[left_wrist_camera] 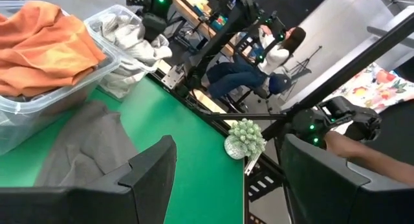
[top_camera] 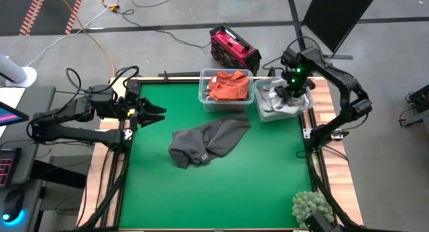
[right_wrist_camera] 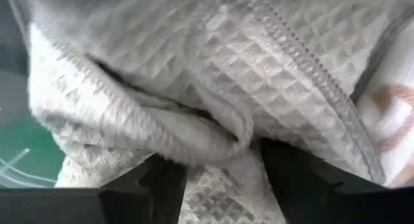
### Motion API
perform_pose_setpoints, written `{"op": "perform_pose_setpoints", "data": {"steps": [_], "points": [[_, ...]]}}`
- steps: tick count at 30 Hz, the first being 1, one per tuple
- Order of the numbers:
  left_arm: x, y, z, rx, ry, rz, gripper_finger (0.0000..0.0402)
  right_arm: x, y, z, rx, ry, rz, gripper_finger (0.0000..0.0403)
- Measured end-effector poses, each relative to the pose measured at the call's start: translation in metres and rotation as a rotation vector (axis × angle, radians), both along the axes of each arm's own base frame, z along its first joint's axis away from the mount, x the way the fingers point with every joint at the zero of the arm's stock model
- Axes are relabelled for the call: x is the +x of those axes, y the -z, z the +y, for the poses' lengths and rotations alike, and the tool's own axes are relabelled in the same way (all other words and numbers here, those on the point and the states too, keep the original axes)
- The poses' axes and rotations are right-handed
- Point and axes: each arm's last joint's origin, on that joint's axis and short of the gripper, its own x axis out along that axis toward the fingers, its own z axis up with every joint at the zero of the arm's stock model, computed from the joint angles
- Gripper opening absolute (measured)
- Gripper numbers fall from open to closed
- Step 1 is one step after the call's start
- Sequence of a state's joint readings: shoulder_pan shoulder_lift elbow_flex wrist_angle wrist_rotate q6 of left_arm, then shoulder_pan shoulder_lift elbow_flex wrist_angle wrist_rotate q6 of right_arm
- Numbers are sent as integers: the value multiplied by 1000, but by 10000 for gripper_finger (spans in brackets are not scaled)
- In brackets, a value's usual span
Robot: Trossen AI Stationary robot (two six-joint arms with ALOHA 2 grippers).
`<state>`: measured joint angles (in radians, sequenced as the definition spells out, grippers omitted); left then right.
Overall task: Sort towels by color in basket
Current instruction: Put the light gray towel into the right transparent bin
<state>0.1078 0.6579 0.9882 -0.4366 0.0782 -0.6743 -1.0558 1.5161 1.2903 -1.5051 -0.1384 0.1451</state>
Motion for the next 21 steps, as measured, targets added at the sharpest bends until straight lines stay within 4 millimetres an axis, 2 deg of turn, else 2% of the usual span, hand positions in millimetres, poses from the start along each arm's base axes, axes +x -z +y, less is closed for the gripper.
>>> {"op": "perform_pose_setpoints", "data": {"steps": [4,11,14,16,21], "points": [[0,0,0,0,4,0,265,4,-12,0,-72,-4,-21,239],[0,0,0,0,4,0,265,4,-58,8,-264,-56,-22,239],[0,0,0,0,5,0,265,4,-72,14,-316,-95,-31,240],[0,0,0,0,5,0,265,6,-80,21,-339,-177,-71,240],[0,0,0,0,5,0,265,23,-91,56,-348,-507,-204,240]]}}
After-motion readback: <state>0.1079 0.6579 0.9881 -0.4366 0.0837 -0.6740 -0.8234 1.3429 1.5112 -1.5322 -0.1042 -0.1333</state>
